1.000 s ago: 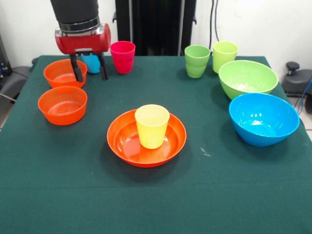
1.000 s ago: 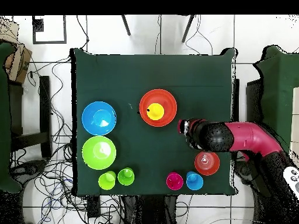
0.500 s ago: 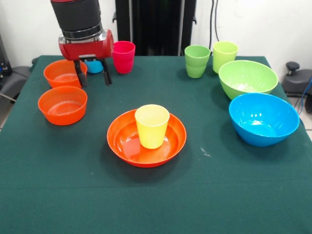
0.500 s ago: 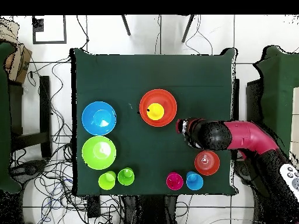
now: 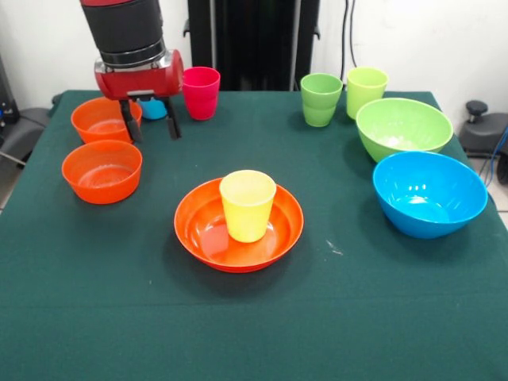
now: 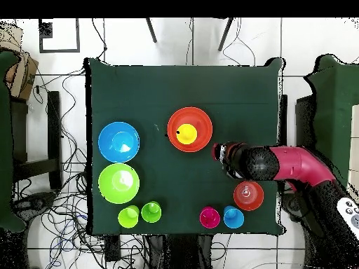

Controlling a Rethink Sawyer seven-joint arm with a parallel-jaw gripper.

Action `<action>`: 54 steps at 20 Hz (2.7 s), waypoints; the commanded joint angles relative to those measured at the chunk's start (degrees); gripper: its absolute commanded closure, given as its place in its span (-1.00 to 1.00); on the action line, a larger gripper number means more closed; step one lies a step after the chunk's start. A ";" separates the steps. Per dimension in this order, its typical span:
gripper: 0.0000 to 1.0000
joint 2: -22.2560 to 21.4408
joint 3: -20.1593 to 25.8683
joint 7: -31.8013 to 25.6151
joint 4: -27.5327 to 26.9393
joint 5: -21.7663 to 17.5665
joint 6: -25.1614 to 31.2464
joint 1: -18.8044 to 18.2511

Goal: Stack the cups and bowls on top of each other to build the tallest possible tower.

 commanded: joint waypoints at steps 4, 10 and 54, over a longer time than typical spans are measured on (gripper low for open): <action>-1.00 -0.26 -0.61 -17.84 -1.57 -7.53 4.52 -1.54; -1.00 -1.76 -0.97 -16.10 0.74 -9.28 2.51 -2.46; -1.00 12.04 -0.51 -14.00 -12.25 -18.05 0.88 0.78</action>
